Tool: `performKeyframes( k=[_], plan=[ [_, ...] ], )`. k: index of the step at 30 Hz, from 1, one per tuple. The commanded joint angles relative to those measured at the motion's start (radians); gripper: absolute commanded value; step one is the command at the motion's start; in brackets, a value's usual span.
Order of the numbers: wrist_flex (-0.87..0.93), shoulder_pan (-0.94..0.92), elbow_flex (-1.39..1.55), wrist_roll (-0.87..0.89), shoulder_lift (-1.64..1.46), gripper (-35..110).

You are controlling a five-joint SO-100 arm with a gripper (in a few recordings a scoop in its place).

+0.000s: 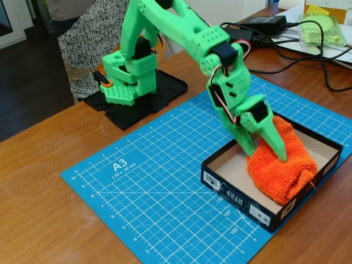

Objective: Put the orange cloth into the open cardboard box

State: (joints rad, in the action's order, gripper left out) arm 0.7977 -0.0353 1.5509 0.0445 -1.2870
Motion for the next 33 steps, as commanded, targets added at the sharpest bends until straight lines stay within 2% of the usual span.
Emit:
performKeyframes(
  k=[1,6,8,13,14,16,21,26,30,33],
  plan=[
    [0.008,-0.049,0.098,0.061,-0.239,26],
    [-0.336,-0.097,0.707,0.097,-0.983,23],
    [-0.394,-0.091,0.945,0.071,-1.325,20],
    [-0.155,-0.064,1.302,0.002,-2.105,18],
    [-0.077,-0.071,1.282,-0.005,-2.083,18],
    [-0.048,-0.114,1.371,-0.003,-2.074,16],
    [0.118,-0.161,1.582,-0.172,-2.089,11],
    [0.247,-0.259,1.543,-0.005,-2.089,10],
    [0.258,-0.296,1.540,0.014,-2.089,7],
    [0.270,-0.249,1.537,-0.021,-2.089,6]
  ],
)
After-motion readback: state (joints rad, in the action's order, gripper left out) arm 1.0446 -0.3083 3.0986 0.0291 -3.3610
